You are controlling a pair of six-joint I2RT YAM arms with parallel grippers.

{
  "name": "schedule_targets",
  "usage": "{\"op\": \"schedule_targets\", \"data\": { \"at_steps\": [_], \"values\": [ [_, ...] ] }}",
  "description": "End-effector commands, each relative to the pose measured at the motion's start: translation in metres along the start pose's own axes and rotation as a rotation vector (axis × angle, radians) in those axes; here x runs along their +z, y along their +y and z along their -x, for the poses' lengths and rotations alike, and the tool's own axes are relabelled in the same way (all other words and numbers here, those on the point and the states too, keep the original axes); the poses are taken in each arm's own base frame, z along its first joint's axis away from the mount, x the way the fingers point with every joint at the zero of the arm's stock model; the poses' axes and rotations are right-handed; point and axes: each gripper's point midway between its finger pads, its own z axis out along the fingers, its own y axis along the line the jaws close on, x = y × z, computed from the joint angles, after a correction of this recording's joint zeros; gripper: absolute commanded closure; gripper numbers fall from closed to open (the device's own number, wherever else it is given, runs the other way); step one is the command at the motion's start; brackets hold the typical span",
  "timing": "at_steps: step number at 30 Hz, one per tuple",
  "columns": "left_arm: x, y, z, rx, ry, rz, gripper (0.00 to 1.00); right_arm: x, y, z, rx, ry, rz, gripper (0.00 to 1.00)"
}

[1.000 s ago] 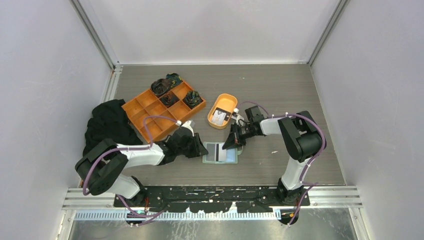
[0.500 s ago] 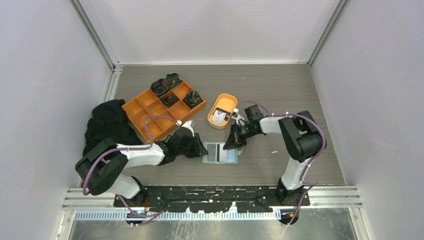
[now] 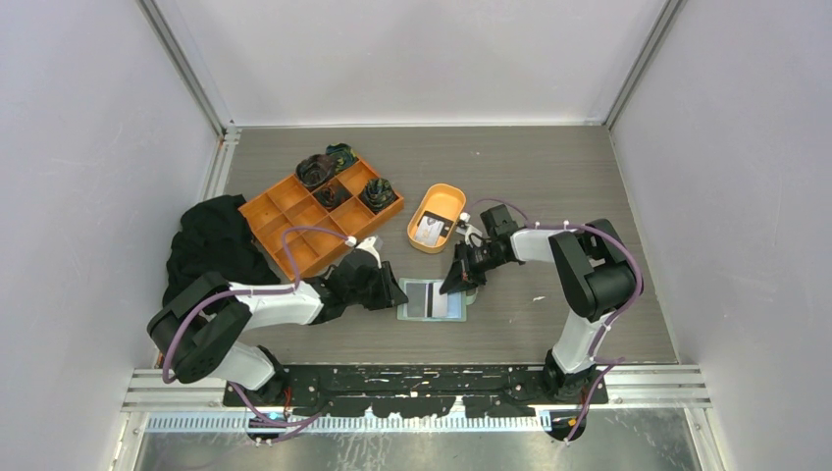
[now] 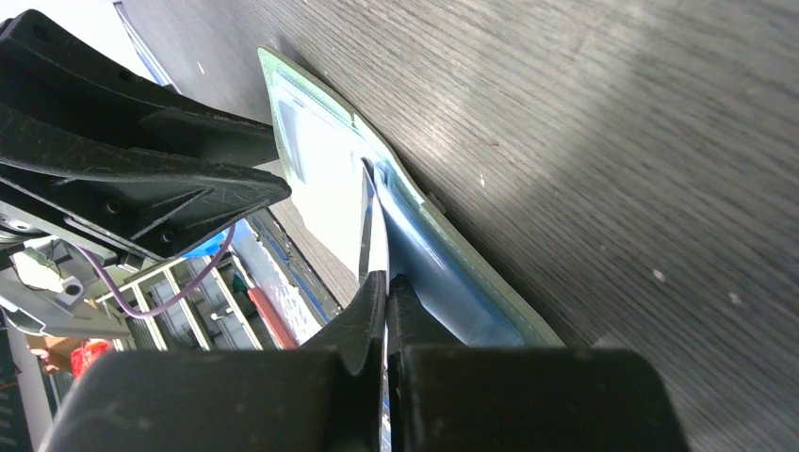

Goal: Put the credit cards into the card holder
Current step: Insert the credit card into the card holder.

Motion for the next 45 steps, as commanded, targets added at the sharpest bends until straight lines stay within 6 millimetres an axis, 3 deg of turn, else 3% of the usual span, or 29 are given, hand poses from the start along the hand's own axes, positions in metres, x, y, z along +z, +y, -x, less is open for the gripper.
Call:
{"op": "schedule_targets", "data": {
  "at_steps": [1,21,25,29,33,36,41,42,45],
  "values": [
    [0.003,0.011,-0.008,0.018,0.020,0.042,0.69,0.000,-0.010,0.001,-0.003,-0.007,-0.068,0.99],
    [0.008,0.006,-0.008,0.008,0.027,0.018,0.67,0.017,-0.008,0.002,0.046,0.015,-0.030,0.99],
    [-0.004,0.009,0.001,0.022,-0.027,0.040,0.61,0.016,-0.011,0.005,0.063,-0.003,-0.026,0.97],
    [-0.028,0.007,0.025,0.069,-0.131,0.067,0.59,0.015,-0.014,0.010,0.082,-0.030,-0.014,0.97],
    [-0.053,-0.011,0.038,0.095,-0.187,0.009,0.60,0.016,-0.013,0.012,0.081,-0.043,0.007,0.96],
    [-0.061,-0.030,0.036,0.111,-0.188,-0.054,0.62,0.017,-0.012,0.013,0.076,-0.051,0.026,0.96],
    [-0.061,-0.075,0.016,0.219,-0.174,-0.134,0.64,0.020,-0.012,0.016,0.069,-0.064,0.049,0.95],
    [-0.053,-0.094,0.003,0.308,-0.166,-0.127,0.66,0.021,-0.013,0.015,0.072,-0.062,0.049,0.94],
    [-0.043,-0.116,-0.007,0.386,-0.156,-0.118,0.67,0.022,-0.014,0.015,0.075,-0.061,0.046,0.94]
  ]
}}
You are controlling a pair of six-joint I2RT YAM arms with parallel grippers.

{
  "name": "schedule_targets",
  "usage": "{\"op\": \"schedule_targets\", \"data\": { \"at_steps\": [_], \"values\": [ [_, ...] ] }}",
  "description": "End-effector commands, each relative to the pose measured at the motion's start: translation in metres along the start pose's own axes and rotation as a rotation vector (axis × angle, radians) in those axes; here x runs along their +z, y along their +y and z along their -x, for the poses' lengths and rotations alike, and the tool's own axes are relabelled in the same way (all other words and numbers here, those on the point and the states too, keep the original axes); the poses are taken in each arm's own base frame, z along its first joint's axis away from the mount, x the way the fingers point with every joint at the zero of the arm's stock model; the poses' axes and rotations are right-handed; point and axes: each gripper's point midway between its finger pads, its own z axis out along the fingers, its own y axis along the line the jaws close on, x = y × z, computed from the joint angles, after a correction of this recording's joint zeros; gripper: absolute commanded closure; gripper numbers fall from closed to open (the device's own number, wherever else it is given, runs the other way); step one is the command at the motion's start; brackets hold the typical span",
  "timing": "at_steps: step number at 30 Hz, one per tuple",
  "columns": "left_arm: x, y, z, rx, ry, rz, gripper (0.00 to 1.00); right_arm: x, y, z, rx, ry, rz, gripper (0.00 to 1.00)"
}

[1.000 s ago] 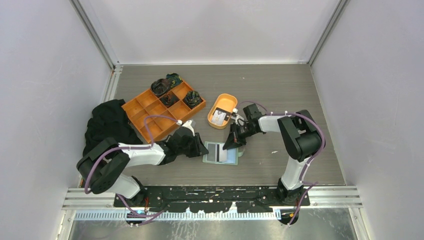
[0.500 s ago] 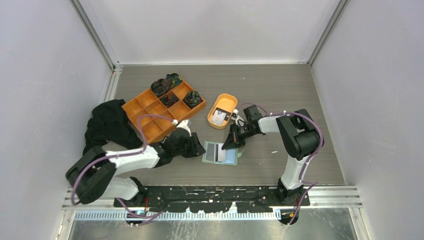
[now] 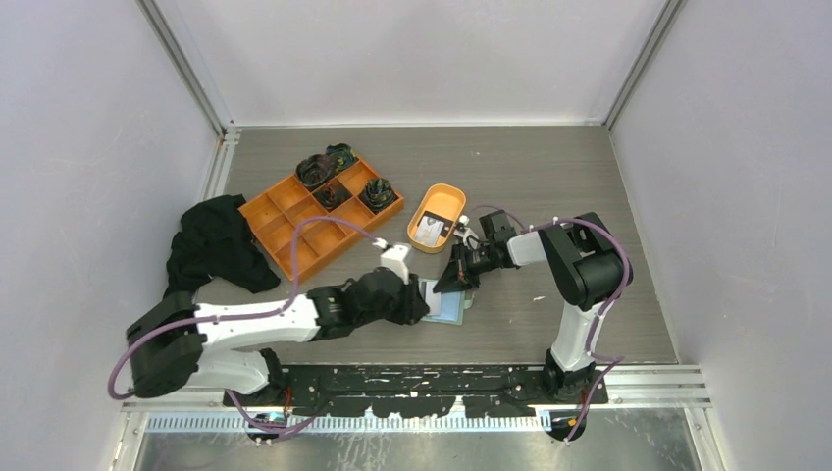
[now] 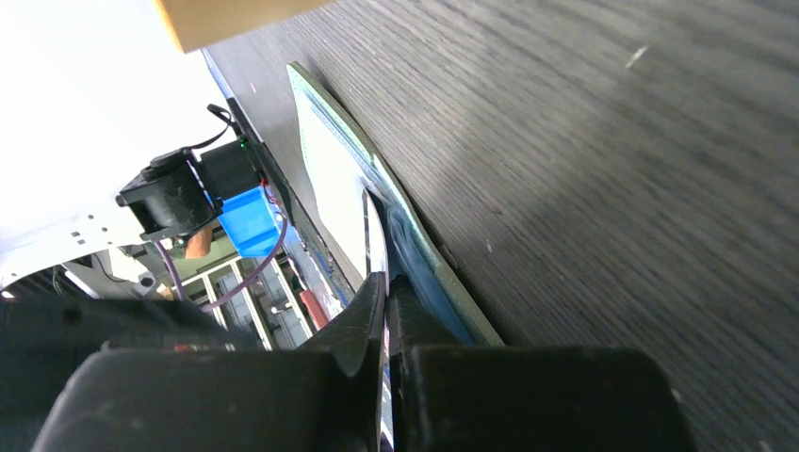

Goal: Put the credit cards into the card holder
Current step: Insert the credit card into the card holder.

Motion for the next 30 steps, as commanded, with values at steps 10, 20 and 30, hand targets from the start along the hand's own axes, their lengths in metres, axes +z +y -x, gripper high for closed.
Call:
{"op": "schedule_targets", "data": {
  "at_steps": [10,20,30],
  "values": [
    [0.066,-0.050,-0.008,0.186,0.037,0.139,0.72,0.003,-0.022,0.013,-0.005,-0.061,-0.084,0.93],
    [0.093,-0.040,-0.018,0.205,0.074,0.243,0.72,0.003,-0.023,0.012,-0.008,-0.056,-0.090,0.93],
    [0.090,-0.018,-0.019,0.209,0.071,0.341,0.63,0.002,-0.023,0.013,-0.031,-0.054,-0.092,0.87]
  ]
}}
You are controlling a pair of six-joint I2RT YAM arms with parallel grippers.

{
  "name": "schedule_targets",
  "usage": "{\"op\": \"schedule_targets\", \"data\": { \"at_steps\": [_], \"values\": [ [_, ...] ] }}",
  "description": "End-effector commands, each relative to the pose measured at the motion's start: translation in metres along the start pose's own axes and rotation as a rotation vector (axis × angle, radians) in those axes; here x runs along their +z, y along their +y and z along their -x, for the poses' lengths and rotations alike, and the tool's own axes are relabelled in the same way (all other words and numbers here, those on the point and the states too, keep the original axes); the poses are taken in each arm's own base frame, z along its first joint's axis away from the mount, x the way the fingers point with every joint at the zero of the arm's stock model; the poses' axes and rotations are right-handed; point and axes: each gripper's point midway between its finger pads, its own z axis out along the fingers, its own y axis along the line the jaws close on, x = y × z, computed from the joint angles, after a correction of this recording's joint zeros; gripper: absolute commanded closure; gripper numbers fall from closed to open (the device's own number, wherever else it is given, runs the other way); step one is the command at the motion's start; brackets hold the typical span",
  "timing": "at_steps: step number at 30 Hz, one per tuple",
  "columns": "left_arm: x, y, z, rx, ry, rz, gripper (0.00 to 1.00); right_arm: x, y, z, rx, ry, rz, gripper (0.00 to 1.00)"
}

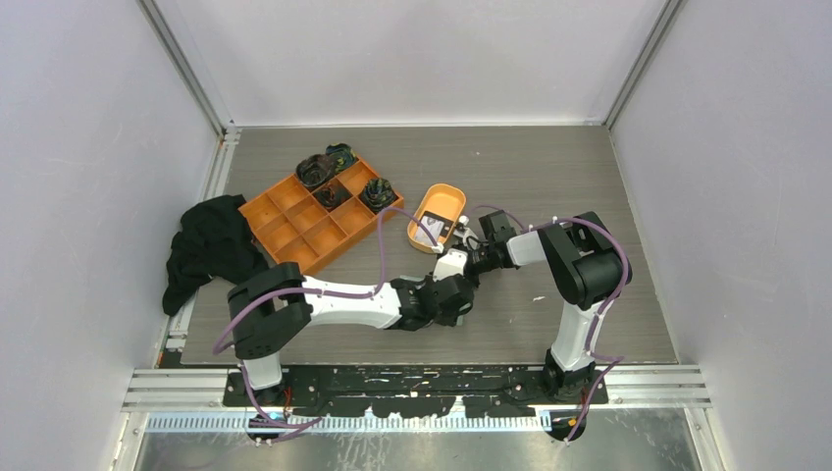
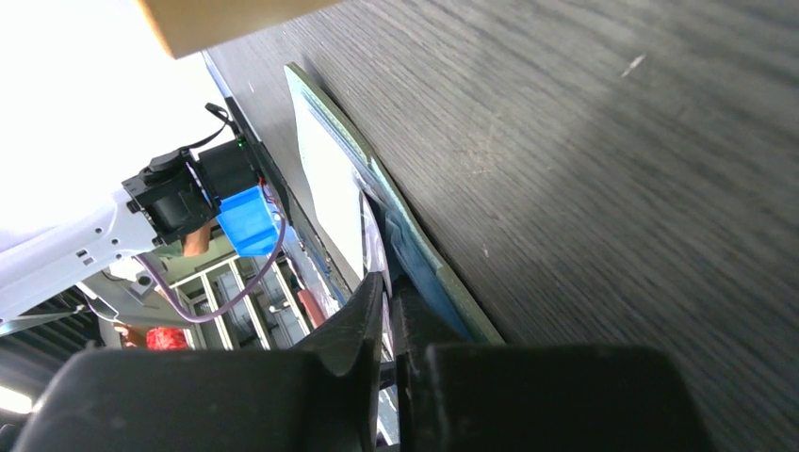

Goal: Put the credit cards into the card holder
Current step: Insert the credit card into the card holder.

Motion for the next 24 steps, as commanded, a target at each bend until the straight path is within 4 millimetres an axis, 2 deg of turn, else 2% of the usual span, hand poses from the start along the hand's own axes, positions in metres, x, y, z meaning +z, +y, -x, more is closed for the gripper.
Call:
{"op": "schedule_targets", "data": {
  "at_steps": [1,12,18,24],
  "values": [
    [-0.002,0.011,0.009,-0.001,-0.030,0.069,0.62,0.001,-0.022,0.008,-0.012,-0.038,-0.102,0.85],
    [-0.002,0.025,0.009,-0.008,-0.014,0.105,0.56,-0.001,-0.017,0.008,-0.027,-0.028,-0.097,0.67],
    [-0.005,0.034,0.015,-0.012,-0.027,0.117,0.53,-0.004,-0.011,0.010,-0.050,-0.023,-0.090,0.59],
    [-0.016,0.039,0.026,0.011,-0.052,0.100,0.49,-0.010,0.003,0.013,-0.115,-0.031,-0.070,0.53]
  ]
}}
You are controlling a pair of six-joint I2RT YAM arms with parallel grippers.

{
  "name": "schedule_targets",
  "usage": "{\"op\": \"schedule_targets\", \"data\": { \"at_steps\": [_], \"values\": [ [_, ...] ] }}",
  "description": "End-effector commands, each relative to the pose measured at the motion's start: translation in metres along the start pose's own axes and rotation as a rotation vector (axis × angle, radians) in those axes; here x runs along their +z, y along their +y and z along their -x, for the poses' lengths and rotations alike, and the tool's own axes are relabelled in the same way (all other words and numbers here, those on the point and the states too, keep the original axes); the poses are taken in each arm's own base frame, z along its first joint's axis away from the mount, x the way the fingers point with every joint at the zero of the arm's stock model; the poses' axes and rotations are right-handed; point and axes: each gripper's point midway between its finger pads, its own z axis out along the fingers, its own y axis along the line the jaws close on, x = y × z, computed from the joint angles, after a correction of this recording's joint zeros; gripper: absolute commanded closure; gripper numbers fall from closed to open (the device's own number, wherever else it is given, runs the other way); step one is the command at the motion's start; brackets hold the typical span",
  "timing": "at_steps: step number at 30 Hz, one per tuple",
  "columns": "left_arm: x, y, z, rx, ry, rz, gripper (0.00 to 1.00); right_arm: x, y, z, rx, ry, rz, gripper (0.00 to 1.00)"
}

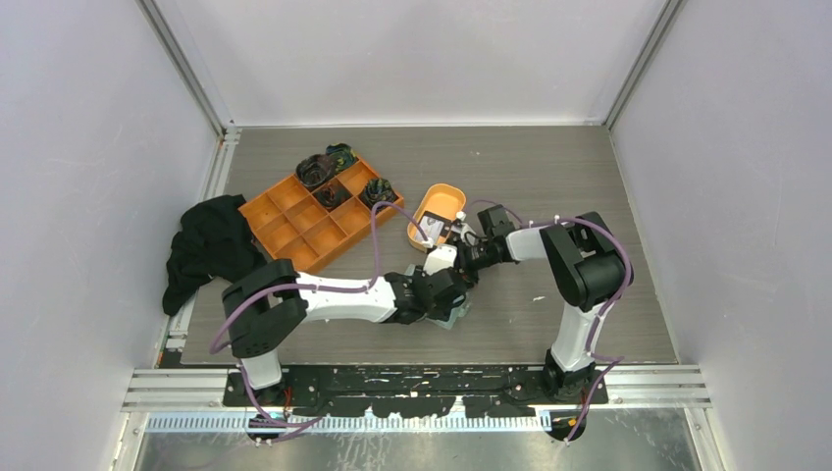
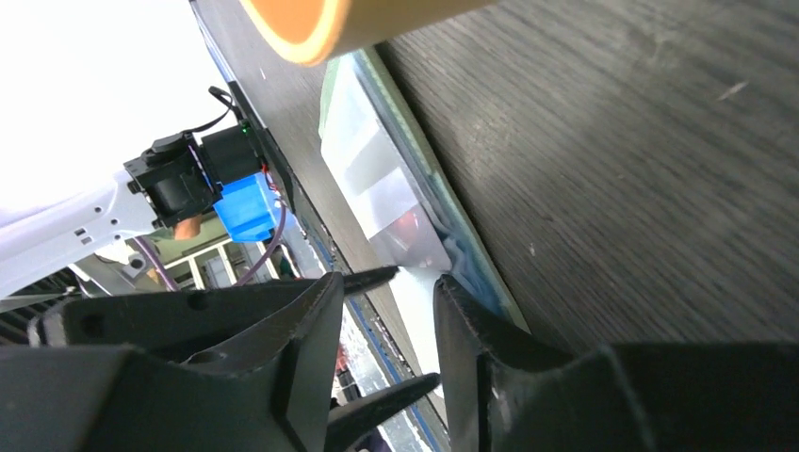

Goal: Put the credit cards into the card holder
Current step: Insert the credit card into the card holder.

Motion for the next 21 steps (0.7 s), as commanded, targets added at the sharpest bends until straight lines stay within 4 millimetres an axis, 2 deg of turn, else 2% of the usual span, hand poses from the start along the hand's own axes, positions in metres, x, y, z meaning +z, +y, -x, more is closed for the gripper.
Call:
{"op": "schedule_targets", "data": {
  "at_steps": [1,7,10,14,17,21],
  "values": [
    [-0.020,0.011,0.025,0.023,-0.078,0.005,0.48,-0.008,-0.004,0.011,-0.101,-0.058,-0.079,0.52],
    [-0.046,0.006,0.039,0.040,-0.151,-0.112,0.46,-0.019,0.013,0.014,-0.195,-0.072,-0.067,0.52],
    [-0.062,0.009,0.043,0.033,-0.199,-0.165,0.46,-0.025,0.023,0.015,-0.258,-0.080,-0.063,0.52],
    [-0.067,0.033,0.040,-0.024,-0.209,-0.220,0.46,-0.033,0.031,0.015,-0.342,-0.084,-0.072,0.52],
    [-0.065,0.056,0.038,-0.152,-0.210,-0.314,0.46,-0.039,0.036,0.015,-0.419,-0.092,-0.080,0.55],
    [-0.070,0.077,0.040,-0.281,-0.243,-0.409,0.46,-0.050,0.056,0.014,-0.562,-0.122,-0.051,0.60]
  ]
}}
